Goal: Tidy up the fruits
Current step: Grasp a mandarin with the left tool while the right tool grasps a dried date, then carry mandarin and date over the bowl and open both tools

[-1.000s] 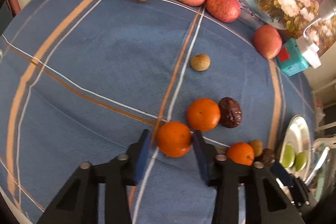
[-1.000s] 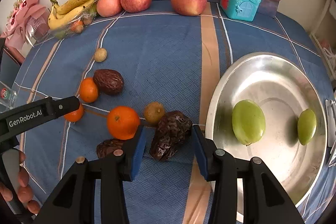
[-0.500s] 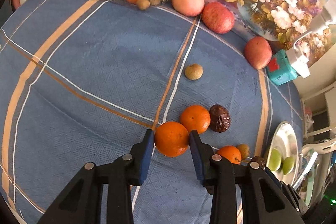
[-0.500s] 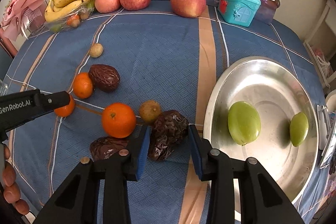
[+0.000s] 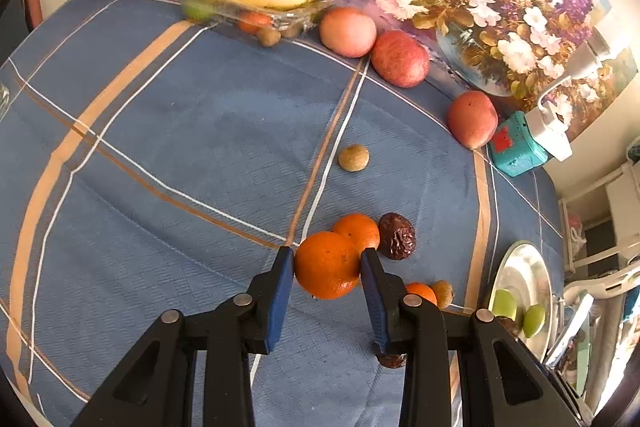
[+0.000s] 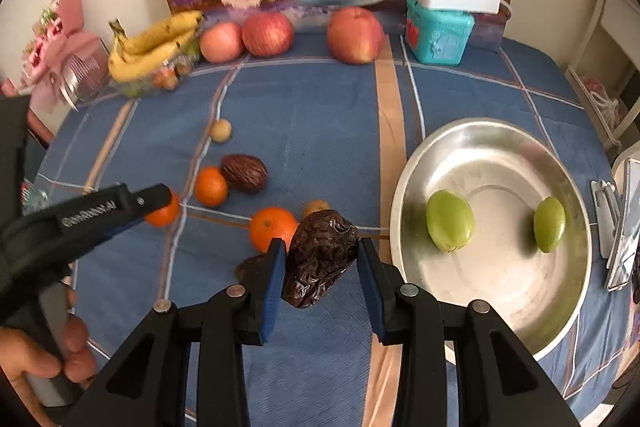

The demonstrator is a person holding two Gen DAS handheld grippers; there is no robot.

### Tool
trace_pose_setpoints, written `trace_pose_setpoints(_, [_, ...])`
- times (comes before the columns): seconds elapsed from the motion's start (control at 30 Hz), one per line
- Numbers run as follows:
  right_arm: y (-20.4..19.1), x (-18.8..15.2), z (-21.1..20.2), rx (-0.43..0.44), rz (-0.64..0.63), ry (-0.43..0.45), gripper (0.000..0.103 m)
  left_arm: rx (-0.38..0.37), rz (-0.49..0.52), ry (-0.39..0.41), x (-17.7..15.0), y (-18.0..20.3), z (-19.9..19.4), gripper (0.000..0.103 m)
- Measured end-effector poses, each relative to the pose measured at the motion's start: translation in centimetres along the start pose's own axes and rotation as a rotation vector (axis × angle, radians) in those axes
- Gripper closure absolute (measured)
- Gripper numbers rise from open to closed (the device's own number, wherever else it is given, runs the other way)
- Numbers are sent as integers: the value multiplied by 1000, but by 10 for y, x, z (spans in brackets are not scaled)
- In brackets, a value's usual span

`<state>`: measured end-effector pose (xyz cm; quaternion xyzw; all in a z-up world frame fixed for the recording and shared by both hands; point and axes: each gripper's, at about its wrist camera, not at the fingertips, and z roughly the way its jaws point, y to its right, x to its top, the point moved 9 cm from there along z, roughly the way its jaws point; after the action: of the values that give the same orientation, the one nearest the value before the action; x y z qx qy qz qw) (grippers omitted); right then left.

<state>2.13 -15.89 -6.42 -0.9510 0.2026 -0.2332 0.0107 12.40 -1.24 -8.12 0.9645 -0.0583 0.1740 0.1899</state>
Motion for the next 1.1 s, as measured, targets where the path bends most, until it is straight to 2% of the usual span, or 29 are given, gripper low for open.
trace_pose_setpoints(0.4, [8,-3,4,34,32,-15,65,-8,47,35,0,21,-15,66])
trace_pose_setpoints(0.6, [20,-1,2,48,56,-12,65,-33,108,41,-7,47,-20,66])
trace_pose_setpoints(0.77, [53,5,-5,11,108,16,65,-72,195,31,-21,85,-22,66])
trace_pose_setpoints(0.9, [98,10,-12,-53,184,43,65,-116,277,-2,-41,120,-17,66])
trace_pose_setpoints(1.1, [159,4,-16,-117,303,45,65,-179,443,-63,-86,178,-9,66])
